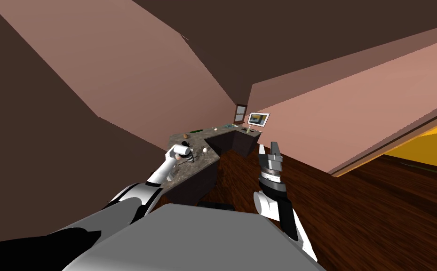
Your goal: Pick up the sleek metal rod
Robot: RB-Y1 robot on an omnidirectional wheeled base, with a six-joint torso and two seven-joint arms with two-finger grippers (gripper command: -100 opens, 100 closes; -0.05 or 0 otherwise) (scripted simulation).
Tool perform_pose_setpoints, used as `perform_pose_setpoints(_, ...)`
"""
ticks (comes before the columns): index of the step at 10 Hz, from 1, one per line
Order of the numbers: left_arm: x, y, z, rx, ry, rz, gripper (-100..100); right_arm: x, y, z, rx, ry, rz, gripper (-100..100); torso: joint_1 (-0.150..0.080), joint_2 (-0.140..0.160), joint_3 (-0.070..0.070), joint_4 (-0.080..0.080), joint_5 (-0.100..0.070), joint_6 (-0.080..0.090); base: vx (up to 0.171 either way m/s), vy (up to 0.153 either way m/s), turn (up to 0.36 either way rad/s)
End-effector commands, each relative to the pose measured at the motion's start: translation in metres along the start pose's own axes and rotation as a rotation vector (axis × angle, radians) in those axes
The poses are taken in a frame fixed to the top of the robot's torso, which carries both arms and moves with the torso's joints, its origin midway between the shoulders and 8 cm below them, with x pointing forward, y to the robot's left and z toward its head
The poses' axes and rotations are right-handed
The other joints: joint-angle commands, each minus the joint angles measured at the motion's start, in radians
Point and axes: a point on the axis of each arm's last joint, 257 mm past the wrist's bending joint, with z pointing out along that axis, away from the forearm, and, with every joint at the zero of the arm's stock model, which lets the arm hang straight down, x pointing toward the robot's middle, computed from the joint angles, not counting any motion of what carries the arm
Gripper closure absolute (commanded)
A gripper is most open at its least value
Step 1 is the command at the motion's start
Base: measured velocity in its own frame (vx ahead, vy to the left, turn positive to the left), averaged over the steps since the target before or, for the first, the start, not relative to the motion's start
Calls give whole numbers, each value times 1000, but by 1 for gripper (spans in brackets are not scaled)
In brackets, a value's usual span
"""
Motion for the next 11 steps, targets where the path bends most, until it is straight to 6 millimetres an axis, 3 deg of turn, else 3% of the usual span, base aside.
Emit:
perform_pose_setpoints(1, -7, 0, 0, -20, -28, -17, -100, 0, 0, 0, 0, 0, 0, 0, 0, 0, 0, 0, 0, 0, 0, 0, 0)
perform_pose_setpoints(2, -4, 0, 0, -12, -17, -10, -100, 0, 0, 0, 0, 0, 0, 0, 0, 0, 0, 0, 0, 0, 0, 0, 0)
perform_pose_setpoints(3, -5, 0, 0, -15, -20, -12, 0, 0, 0, 0, 0, 0, 0, 0, 0, 0, 0, 0, 0, 0, 0, 0, 0)
perform_pose_setpoints(4, -8, 2, 8, -14, -19, -12, -100, 0, 0, 0, 0, 0, 0, 0, 0, 0, 0, 0, 0, 0, 17, -1, -1)
perform_pose_setpoints(7, -13, 6, 20, -15, -20, -12, -100, 0, 0, 0, 0, 0, 0, 0, -1, -2, -1, 0, 0, 0, 28, -7, 0)
perform_pose_setpoints(8, -11, 6, 16, -16, -20, -12, -100, 0, 0, 0, 0, 0, 0, 0, -1, -2, -1, -1, 0, 0, 13, -4, 0)
perform_pose_setpoints(9, -11, 6, 17, -14, -19, -12, 100, 0, 0, 0, 0, 0, 0, 0, -1, -1, -1, 0, 0, 0, 0, 0, 0)
perform_pose_setpoints(11, -11, 6, 17, -16, -20, -12, 100, 0, 0, 0, 0, 0, 0, 0, 0, -1, 0, 0, 0, 0, 0, 0, 0)
